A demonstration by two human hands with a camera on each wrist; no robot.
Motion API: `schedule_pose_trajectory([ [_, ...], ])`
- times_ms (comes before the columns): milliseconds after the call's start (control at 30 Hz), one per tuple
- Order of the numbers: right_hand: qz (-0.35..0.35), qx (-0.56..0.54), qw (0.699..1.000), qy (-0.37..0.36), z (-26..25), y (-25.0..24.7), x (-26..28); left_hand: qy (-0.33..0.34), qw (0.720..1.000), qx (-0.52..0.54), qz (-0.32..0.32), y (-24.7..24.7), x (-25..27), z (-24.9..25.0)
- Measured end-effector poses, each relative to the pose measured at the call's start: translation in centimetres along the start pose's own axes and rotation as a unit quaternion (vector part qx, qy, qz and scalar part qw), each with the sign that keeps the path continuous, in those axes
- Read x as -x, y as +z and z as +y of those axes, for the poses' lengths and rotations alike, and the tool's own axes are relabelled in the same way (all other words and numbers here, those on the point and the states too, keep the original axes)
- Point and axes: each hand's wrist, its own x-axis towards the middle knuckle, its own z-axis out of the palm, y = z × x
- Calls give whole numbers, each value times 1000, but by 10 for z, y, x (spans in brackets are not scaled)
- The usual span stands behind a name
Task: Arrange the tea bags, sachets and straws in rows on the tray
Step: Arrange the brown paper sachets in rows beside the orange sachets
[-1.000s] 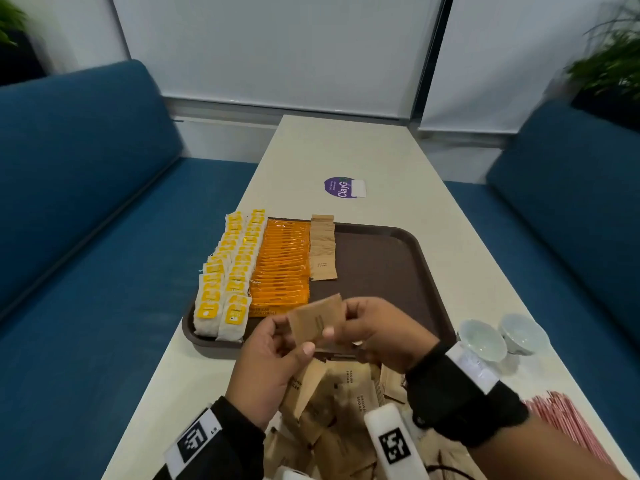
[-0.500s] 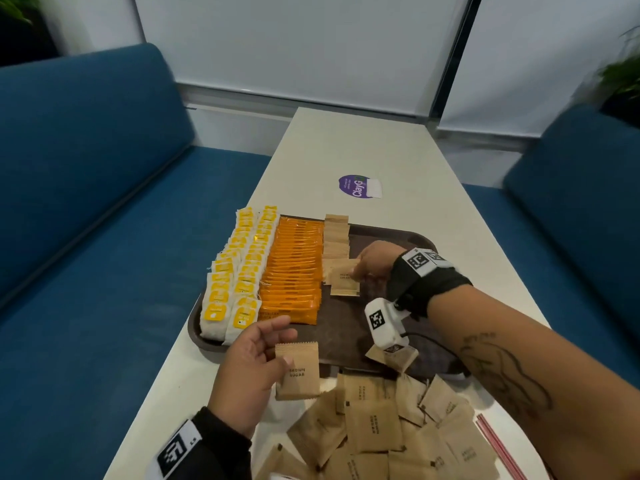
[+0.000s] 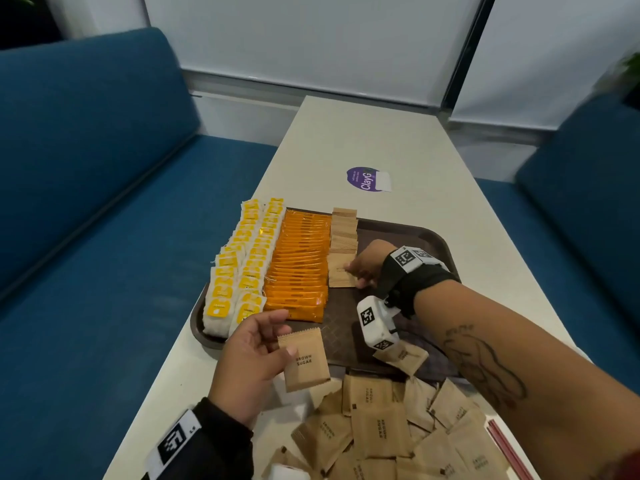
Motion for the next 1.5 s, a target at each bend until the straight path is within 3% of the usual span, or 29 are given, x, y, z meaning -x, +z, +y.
schedule_pose_trajectory([
  [133,38,-58,997,-46,6,-4,15,-2,1000,16,-6,5,1,7],
  [200,48,-60,991,-108,10,-8,32,-3,1000,18,-9,8,3,12],
  [300,-35,-77,974,-209,23,-9,77,4,1000,24,-10,14,6,20],
  [400,-117,-36,962,-246,38,6,120,23,1000,18,-10,23,12,25],
  [533,-142,-88,954,-248,57,33,149,49,999,-10,-8,32,18,27],
  [700,-54,-130,965,-223,70,41,147,83,989,-115,-39,24,16,25],
  [900,49,-199,968,-146,61,11,116,91,935,-337,-66,-7,15,21],
  [1067,47,-110,988,-100,36,-2,65,50,900,-425,-86,-20,16,10],
  [1400,22,5,999,-22,9,7,12,37,887,-450,-94,-27,12,8],
  [1500,31,-40,996,-77,13,4,6,32,890,-446,-91,-26,12,7],
])
